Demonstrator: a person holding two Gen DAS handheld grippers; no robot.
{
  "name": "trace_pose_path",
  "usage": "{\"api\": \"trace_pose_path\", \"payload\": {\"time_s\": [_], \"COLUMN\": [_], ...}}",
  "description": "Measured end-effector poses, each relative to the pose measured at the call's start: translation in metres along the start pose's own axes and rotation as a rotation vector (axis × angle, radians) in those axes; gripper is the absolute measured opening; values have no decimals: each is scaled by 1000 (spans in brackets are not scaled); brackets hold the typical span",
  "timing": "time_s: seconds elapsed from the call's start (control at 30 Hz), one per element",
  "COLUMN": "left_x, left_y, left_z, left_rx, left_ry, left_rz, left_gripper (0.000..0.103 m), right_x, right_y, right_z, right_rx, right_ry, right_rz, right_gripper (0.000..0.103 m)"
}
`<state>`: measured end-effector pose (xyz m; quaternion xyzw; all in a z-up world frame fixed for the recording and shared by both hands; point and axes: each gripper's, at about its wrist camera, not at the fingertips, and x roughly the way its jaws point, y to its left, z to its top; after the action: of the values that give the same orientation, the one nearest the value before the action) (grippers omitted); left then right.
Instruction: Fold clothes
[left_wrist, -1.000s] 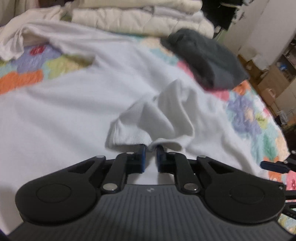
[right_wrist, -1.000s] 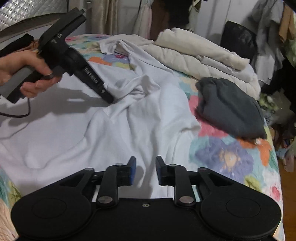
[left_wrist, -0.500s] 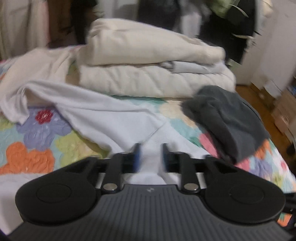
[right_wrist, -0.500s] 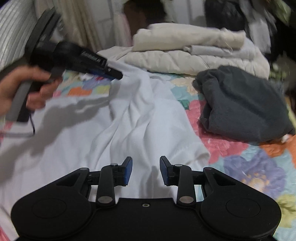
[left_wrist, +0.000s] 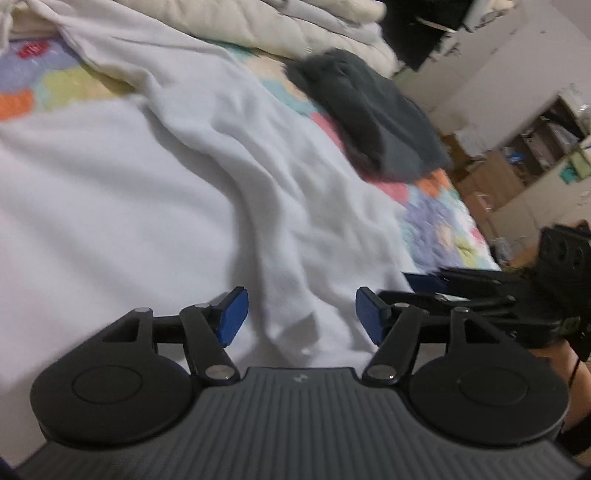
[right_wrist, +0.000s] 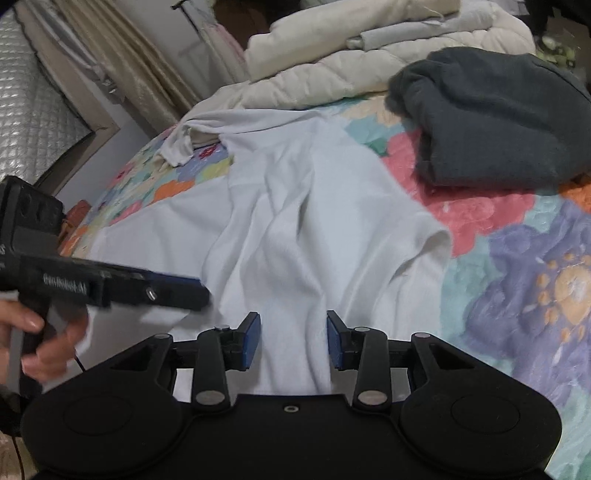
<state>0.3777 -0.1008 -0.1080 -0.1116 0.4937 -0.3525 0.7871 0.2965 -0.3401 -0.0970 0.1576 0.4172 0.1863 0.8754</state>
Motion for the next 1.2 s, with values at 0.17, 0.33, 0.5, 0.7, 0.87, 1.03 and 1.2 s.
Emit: {"api": "trace_pose_path", "payload": {"time_s": [0.17, 0.33, 0.5, 0.7, 0.87, 1.03, 1.2], "left_x": [-19, -34, -29, -60, -73, -69, -64], "left_y": [2, 10, 33, 18, -4, -32, -46], "left_z": [-27, -42, -51, -85, -125, -137, -147], "left_rx": [-123, -204, -309, -259, -188, -50, 0], "left_ry": [-55, -58, -63, -14, 25, 22, 73], "left_rz": [-92, -115, -45, -94, -110, -82, -150], "left_gripper": [5, 7, 34, 54, 54, 66, 60], "right_x": [-20, -42, -36, -98, -138, -146, -135], "right_y": [8, 0, -22, -27, -12, 1, 11], "right_z": [-5, -18, -32, -89, -144, -176, -191], "right_rx": [0, 85, 204, 304, 290, 272, 181], "right_ry": [-36, -20, -40, -136, -121, -59, -45], "right_rz": [59, 74, 11, 77, 93, 132, 79], "right_gripper": [5, 5, 13, 45, 45, 45, 45]}}
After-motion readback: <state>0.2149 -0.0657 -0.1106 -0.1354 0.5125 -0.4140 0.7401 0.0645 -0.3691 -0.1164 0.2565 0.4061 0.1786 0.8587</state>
